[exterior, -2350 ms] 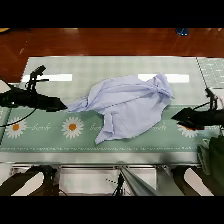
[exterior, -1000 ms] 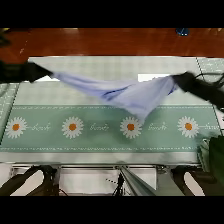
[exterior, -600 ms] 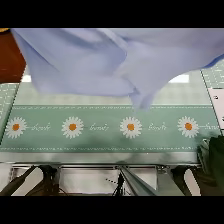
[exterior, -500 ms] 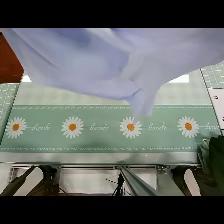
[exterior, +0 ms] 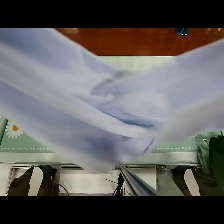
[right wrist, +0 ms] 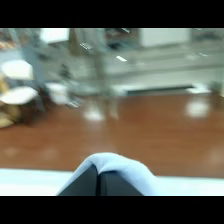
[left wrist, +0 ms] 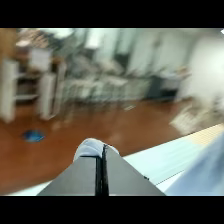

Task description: Fold the shirts.

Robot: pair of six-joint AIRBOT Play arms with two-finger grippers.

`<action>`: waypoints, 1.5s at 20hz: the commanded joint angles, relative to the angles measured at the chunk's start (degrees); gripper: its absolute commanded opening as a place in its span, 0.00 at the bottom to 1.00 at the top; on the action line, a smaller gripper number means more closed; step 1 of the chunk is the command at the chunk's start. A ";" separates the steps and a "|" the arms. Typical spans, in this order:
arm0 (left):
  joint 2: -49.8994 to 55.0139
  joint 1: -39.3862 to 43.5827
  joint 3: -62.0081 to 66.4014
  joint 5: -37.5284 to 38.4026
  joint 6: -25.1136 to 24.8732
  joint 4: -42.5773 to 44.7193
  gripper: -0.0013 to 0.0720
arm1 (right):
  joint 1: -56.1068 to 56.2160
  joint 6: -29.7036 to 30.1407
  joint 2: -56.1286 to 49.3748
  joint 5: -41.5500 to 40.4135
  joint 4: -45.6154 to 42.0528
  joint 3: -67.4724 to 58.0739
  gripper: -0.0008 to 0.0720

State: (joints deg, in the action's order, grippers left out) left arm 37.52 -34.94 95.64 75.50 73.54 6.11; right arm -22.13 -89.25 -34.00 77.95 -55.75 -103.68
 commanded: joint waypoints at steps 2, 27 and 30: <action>-5.35 6.67 0.09 6.69 9.81 39.71 0.04 | -0.02 -0.90 -1.20 14.64 -12.74 -3.21 0.04; 39.52 25.46 -27.85 -19.63 5.11 48.89 0.04 | 14.78 1.62 -65.26 -11.63 -9.75 -0.22 0.04; 42.88 26.25 -27.87 -24.94 5.14 47.63 0.04 | 14.80 -1.81 -66.49 -14.14 -17.57 -0.22 0.04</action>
State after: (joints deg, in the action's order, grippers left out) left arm 76.40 -9.76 67.83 56.27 78.87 54.85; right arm -7.49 -88.47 -98.45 68.16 -66.96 -103.92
